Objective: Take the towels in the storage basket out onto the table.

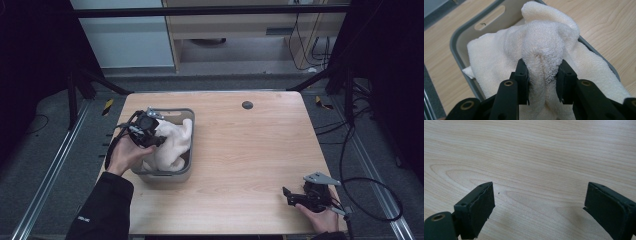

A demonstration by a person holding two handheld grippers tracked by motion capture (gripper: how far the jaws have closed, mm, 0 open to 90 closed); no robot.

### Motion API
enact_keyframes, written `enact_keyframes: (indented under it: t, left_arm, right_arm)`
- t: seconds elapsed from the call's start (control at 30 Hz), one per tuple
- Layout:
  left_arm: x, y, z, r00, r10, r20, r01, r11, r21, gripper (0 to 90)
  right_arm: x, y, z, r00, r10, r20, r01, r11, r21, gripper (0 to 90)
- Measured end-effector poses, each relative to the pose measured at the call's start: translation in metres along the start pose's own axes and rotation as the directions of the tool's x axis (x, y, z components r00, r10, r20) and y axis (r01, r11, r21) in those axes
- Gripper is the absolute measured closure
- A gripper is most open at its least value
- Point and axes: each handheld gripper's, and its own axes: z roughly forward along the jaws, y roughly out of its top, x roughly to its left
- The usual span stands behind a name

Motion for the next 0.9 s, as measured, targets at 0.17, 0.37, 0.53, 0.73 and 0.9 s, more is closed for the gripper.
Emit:
enact_keyframes:
  t: [0.17, 0.37, 0.53, 0.73, 0.9]
  left_arm:
    - [0.004, 0.004, -0.014, 0.9999, -0.007, -0.011, 0.006, 0.9995, -0.031, 66.7]
    - [0.009, 0.009, -0.029, 0.9990, -0.010, -0.045, 0.007, 0.9978, -0.067, 66.7]
    - [0.011, 0.011, -0.040, 0.9986, -0.027, -0.045, 0.023, 0.9958, -0.089, 66.7]
    - [0.014, 0.012, -0.051, 0.9985, -0.027, -0.047, 0.023, 0.9952, -0.095, 66.7]
    - [0.014, 0.013, -0.060, 0.9986, -0.016, -0.050, 0.011, 0.9951, -0.098, 66.7]
  right_arm:
    - [0.000, 0.000, 0.000, 1.0000, 0.001, 0.000, -0.001, 1.0000, 0.000, 9.2]
    - [0.000, 0.000, 0.000, 1.0000, 0.000, 0.000, 0.000, 1.0000, 0.000, 9.2]
    - [0.000, 0.000, 0.000, 1.0000, 0.000, -0.001, 0.000, 1.0000, 0.000, 9.2]
    - [0.000, 0.000, 0.000, 1.0000, 0.000, -0.001, 0.000, 1.0000, 0.000, 9.2]
    - [0.000, 0.000, 0.000, 1.0000, 0.000, -0.001, 0.000, 1.0000, 0.001, 9.2]
